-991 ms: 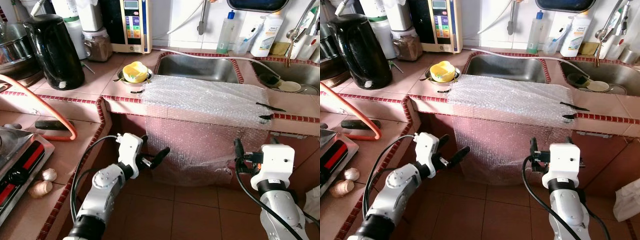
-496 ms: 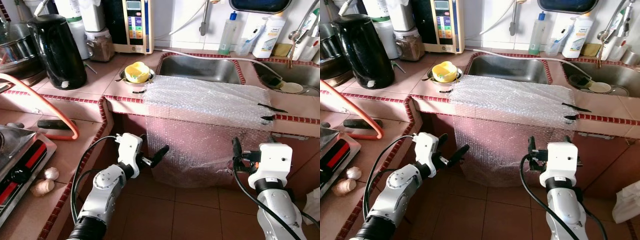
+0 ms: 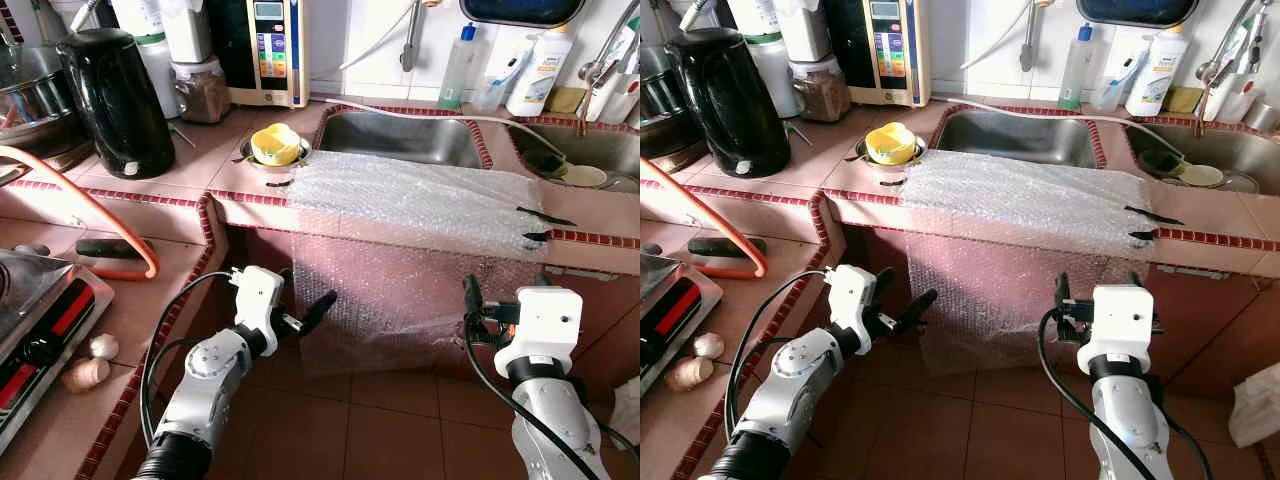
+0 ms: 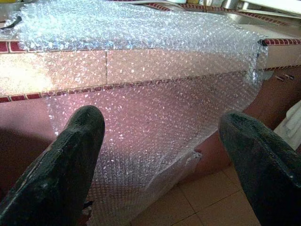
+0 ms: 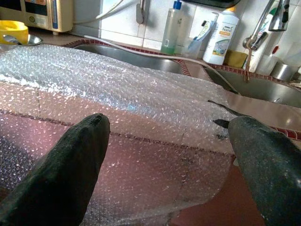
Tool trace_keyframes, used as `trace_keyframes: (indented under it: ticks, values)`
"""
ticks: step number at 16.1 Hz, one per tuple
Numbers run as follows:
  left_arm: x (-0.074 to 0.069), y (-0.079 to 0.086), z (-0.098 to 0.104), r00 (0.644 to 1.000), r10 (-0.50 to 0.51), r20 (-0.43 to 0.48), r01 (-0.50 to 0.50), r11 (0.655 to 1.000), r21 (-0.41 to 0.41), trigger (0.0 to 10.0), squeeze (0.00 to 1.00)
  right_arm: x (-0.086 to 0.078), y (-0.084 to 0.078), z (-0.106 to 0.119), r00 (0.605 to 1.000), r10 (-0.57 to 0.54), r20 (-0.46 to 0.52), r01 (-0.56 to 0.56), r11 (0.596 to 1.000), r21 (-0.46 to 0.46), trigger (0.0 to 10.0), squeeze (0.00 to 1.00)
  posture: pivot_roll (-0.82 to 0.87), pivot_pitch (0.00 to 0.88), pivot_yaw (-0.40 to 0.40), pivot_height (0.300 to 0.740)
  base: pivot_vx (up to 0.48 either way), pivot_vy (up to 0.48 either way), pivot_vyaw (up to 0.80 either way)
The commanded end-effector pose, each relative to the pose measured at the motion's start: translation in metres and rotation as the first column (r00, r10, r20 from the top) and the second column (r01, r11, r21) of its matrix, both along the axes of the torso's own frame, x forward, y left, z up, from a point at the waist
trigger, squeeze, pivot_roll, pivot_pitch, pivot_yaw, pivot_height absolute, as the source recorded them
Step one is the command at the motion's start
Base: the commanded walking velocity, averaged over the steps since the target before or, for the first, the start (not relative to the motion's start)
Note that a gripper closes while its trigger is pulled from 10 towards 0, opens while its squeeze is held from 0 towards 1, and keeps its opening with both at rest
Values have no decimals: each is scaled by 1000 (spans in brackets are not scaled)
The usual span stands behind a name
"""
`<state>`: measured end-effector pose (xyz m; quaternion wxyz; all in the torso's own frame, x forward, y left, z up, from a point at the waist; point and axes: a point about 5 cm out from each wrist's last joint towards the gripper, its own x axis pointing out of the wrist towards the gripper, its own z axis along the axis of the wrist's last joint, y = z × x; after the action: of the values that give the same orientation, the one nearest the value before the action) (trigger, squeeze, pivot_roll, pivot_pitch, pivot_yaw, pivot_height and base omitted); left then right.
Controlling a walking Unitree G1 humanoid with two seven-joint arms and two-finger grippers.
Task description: Kitchen organization
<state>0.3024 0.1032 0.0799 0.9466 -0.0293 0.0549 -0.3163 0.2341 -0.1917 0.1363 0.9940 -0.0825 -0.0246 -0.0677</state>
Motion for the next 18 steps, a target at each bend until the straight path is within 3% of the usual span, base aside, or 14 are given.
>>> trace_keyframes:
  ticks: [1,18]
  values:
    - [1,1,3,1000,2,6,-2,1000,6,10000,0,1,0,2,1000,0,7,0,1000,-6,10000,0,-95,0,33,740,0,0,0]
    - [1,1,3,1000,2,6,-2,1000,6,10000,0,1,0,2,1000,0,7,0,1000,-6,10000,0,-95,0,33,740,0,0,0]
